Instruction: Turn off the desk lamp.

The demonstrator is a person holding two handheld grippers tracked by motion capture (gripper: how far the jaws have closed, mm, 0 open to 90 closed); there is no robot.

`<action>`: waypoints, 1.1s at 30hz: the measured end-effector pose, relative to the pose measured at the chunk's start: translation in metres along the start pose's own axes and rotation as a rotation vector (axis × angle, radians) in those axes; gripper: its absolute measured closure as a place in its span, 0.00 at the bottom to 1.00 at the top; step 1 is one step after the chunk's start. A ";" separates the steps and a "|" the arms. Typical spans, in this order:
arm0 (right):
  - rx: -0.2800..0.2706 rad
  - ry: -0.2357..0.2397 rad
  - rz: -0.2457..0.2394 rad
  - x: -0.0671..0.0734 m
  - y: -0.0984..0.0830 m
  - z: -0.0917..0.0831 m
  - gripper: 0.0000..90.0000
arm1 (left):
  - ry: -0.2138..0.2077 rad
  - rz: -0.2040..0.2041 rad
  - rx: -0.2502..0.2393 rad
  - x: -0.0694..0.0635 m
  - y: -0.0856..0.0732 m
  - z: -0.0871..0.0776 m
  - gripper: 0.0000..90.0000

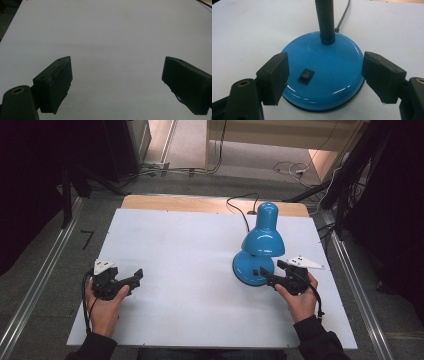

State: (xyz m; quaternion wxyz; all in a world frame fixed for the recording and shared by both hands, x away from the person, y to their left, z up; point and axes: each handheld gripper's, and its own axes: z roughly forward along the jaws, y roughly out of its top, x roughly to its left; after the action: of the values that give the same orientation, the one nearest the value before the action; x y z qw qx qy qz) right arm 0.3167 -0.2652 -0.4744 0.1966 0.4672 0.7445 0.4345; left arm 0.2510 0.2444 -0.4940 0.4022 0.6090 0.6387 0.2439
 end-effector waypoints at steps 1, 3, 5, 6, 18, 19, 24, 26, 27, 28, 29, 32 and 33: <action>0.002 0.003 0.004 0.000 0.000 -0.001 0.23 | 0.000 0.000 0.000 0.000 0.000 0.000 0.12; 0.001 0.002 0.003 0.000 0.000 -0.002 0.23 | 0.000 0.000 0.000 0.000 0.000 0.000 0.12; 0.001 0.005 0.005 0.000 0.000 -0.003 0.23 | 0.000 0.000 0.000 0.000 0.000 0.000 0.12; 0.001 0.004 0.003 0.000 0.000 -0.003 0.23 | 0.000 0.001 0.000 0.000 0.000 0.000 0.12; -0.001 0.003 0.006 -0.002 -0.002 -0.009 0.23 | 0.001 0.000 -0.001 0.000 0.000 0.000 0.12; -0.002 0.000 0.006 -0.002 -0.002 -0.009 0.23 | 0.001 0.000 -0.001 0.000 0.000 0.000 0.12; -0.005 -0.002 0.010 -0.004 -0.003 -0.011 0.23 | 0.001 -0.001 -0.001 0.000 0.000 0.000 0.12; -0.004 -0.002 0.009 -0.005 -0.004 -0.012 0.23 | 0.001 -0.001 -0.001 0.000 0.000 0.000 0.12; -0.001 -0.002 0.011 -0.005 -0.004 -0.012 0.23 | 0.001 -0.001 0.000 0.000 0.000 0.000 0.12; 0.001 -0.001 0.011 -0.006 -0.004 -0.012 0.22 | 0.001 -0.001 0.000 0.000 0.000 0.000 0.12; 0.002 -0.002 0.013 -0.006 -0.004 -0.012 0.22 | 0.001 -0.001 -0.001 0.000 0.000 0.000 0.12; 0.001 -0.002 0.015 -0.007 -0.005 -0.013 0.22 | 0.001 -0.001 0.000 0.000 0.000 0.000 0.12; 0.001 -0.004 0.014 -0.007 -0.006 -0.013 0.22 | 0.001 -0.001 0.000 0.000 0.000 0.000 0.12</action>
State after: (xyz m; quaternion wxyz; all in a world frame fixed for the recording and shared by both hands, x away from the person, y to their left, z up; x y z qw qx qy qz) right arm 0.3079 -0.2787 -0.4727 0.1949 0.4735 0.7410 0.4345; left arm 0.2510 0.2442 -0.4942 0.4022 0.6083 0.6393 0.2439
